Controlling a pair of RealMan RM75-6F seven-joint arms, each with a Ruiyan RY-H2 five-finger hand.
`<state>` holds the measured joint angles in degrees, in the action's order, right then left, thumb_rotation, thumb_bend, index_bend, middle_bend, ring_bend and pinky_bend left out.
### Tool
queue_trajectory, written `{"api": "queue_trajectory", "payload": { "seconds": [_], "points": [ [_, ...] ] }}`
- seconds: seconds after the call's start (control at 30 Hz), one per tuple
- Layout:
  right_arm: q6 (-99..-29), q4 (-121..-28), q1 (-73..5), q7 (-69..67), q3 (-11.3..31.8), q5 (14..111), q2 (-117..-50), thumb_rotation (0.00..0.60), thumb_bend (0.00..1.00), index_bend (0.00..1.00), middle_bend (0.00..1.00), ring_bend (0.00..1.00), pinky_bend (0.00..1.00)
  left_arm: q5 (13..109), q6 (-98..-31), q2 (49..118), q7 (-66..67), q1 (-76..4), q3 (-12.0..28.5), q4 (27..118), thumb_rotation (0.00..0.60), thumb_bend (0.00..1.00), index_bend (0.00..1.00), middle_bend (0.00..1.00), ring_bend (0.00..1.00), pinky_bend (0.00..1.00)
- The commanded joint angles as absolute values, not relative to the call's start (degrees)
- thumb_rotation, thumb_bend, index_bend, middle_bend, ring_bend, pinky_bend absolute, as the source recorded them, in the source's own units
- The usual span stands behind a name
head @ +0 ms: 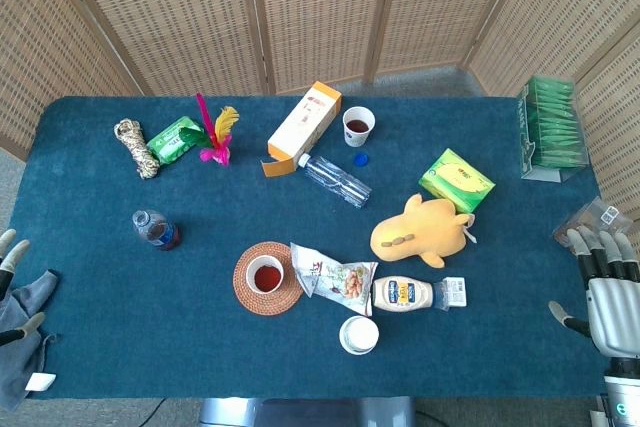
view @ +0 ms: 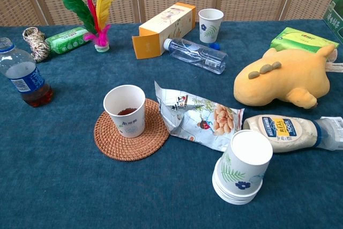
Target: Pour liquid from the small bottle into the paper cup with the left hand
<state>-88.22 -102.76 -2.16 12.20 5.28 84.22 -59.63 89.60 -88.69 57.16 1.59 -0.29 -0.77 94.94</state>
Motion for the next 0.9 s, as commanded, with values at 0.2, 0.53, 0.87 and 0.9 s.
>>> {"api": "queue_trajectory", "payload": {
  "seconds": [0.2, 0.53, 0.87, 0.9],
  "points": [
    [-88.1, -102.8, -2.2, 11.9, 5.2, 84.2, -59.5, 0.6, 0.0, 0.0, 0.0, 0.0, 0.0, 90.0, -88.6, 57.2, 1.2, -0.4, -0.9, 94.8, 0.6, 0.2, 0.0, 0.0, 0.0, 0.0],
    [-87.5, -103.7, -2.4, 10.7, 5.1, 84.5, -59.0, 0.6, 0.0, 0.0, 0.0, 0.0, 0.0, 90.4, -81.9, 58.9, -21.0, -5.8, 0.4, 88.2, 0.6, 0.2, 0.0, 0.0, 0.0, 0.0],
    [-87.0, -103.8, -2.5, 10.0, 3.8, 86.7, -58.6, 0.6, 0.0, 0.0, 0.0, 0.0, 0.0, 85.2, -70.7, 63.3, -34.2, -11.7, 2.3, 77.3, 0.6, 0.2, 0.0, 0.0, 0.0, 0.0],
    [-87.0, -103.8, -2.4, 10.0, 3.6, 86.9, -58.6, 0.6, 0.0, 0.0, 0.0, 0.0, 0.0, 85.1, -69.5, 63.7, -35.4, -12.4, 2.3, 76.2, 0.6, 0.2, 0.0, 0.0, 0.0, 0.0]
  ]
}}
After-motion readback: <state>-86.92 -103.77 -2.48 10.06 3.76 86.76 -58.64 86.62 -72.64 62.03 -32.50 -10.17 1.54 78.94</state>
